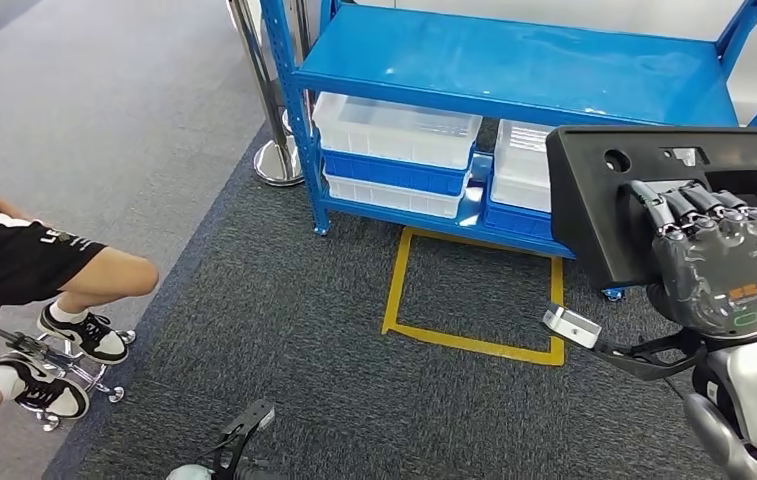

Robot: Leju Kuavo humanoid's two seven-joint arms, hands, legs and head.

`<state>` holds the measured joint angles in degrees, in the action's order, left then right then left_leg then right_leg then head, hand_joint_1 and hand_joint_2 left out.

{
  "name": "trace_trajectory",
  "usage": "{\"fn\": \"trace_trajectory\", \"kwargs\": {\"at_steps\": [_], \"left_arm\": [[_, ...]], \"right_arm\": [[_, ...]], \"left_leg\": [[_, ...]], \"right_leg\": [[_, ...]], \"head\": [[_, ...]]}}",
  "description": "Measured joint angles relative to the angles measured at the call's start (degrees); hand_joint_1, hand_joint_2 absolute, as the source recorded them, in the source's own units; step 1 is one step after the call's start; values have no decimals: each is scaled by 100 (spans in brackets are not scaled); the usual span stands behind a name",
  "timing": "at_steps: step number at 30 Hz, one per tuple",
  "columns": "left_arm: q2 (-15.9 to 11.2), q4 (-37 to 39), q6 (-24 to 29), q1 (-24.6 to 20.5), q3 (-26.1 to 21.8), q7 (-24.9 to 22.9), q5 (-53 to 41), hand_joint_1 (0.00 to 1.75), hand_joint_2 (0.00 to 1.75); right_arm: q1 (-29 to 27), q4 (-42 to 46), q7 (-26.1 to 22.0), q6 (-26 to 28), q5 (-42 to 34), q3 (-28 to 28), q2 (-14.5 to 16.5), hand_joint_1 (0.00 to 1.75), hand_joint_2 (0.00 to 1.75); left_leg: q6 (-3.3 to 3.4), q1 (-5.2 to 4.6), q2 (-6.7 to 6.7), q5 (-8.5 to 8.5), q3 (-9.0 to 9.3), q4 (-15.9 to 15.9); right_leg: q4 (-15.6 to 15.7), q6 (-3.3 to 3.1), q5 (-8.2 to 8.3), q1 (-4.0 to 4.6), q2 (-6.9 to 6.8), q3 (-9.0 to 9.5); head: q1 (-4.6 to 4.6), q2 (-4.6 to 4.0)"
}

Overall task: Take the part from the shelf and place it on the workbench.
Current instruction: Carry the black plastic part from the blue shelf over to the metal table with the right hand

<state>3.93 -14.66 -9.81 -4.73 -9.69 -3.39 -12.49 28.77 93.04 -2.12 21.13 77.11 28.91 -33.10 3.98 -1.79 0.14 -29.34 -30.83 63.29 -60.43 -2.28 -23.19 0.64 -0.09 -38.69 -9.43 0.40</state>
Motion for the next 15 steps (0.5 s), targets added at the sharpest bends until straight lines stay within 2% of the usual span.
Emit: {"fn": "trace_trajectory", "kwargs": {"at_steps": [1, 2, 4, 5, 6, 7, 8, 9, 10, 11, 12, 13, 14, 15], "left_arm": [[-14, -2, -7, -15, 3, 6, 0, 0, 175], [-24, -3, -13, -28, 5, 10, 0, 0, 175], [-9, -3, -17, -45, 5, 7, -1, 0, 175], [1, -4, -17, -54, 3, -1, -1, 0, 175], [10, -7, -19, -62, 2, -10, -2, 0, 175], [25, -10, -22, -70, 0, -17, -2, 0, 175], [35, -14, -27, -74, -1, -25, -2, 0, 175], [48, -16, -32, -76, -2, -30, -2, 0, 175], [61, -16, -37, -76, -2, -33, -2, 0, 175], [69, -16, -39, -76, -2, -38, -2, 0, 175], [74, -16, -41, -76, -2, -42, -2, 0, 175], [77, -16, -45, -78, -2, -46, -2, 0, 175], [72, -19, -49, -80, -2, -51, -2, 0, 175], [68, -24, -55, -81, -2, -55, -2, 0, 175]], "right_arm": [[25, -3, -21, -32, -53, -7, -9, 175, 175], [59, -9, -50, -76, -111, -14, -18, 175, 175], [140, -28, -121, -154, -223, -24, -35, 175, 175], [189, -43, -155, -194, -266, -28, -42, 175, 175], [244, -59, -179, -221, -293, -30, -46, 175, 175], [304, -77, -195, -244, -310, -31, -48, 175, 175], [362, -93, -207, -266, -317, -32, -48, 175, 175], [405, -108, -212, -284, -319, -32, -43, 175, 175], [438, -122, -216, -304, -319, -32, -36, 175, 175], [467, -135, -220, -326, -319, -32, -28, 175, 175], [498, -149, -221, -347, -317, -31, -19, 175, 175], [535, -163, -220, -366, -316, -31, -8, 175, 175], [575, -179, -218, -383, -314, -29, 8, 175, 175], [615, -191, -216, -397, -311, -26, 22, 175, 175]], "left_leg": [[65, -58, -9, -60, 226, -356], [96, -98, -11, -96, 341, -588], [77, -111, -5, 82, 334, -789], [90, -96, 5, 200, 304, -878], [91, -68, 18, 315, 256, -951], [77, -38, 30, 411, 183, -979], [68, -20, 34, 482, 83, -966], [42, 0, 38, 541, -24, -928], [12, 23, 41, 592, -141, -873], [-18, 50, 45, 635, -267, -804], [-54, 82, 49, 671, -405, -716], [-93, 116, 52, 702, -549, -611], [-136, 138, 51, 729, -690, -503], [-173, 147, 48, 751, -808, -398]], "right_leg": [[23, 18, 64, -20, -9, -18], [61, 48, 135, -51, -20, -29], [170, 105, 262, -87, -17, -51], [167, 130, 197, -89, -6, -82], [73, 154, 18, -87, 5, -126], [-151, 184, -272, -97, 11, -185], [-475, 221, -579, -115, 12, -248], [-843, 261, -798, -137, 11, -299], [-1172, 303, -876, -161, 11, -320], [-1368, 346, -802, -185, 10, -285], [-1390, 394, -633, -214, 8, -170], [-1216, 448, -481, -250, 7, 34], [-913, 511, -481, -271, 7, 280], [-570, 520, -577, -273, 20, 514]], "head": [[7, 0], [4, 0], [-14, -1], [-19, -2], [-14, -1], [-7, -1], [2, -1], [3, 0], [7, -1], [8, -1], [8, -1], [9, -1], [12, -1], [16, 0]]}}
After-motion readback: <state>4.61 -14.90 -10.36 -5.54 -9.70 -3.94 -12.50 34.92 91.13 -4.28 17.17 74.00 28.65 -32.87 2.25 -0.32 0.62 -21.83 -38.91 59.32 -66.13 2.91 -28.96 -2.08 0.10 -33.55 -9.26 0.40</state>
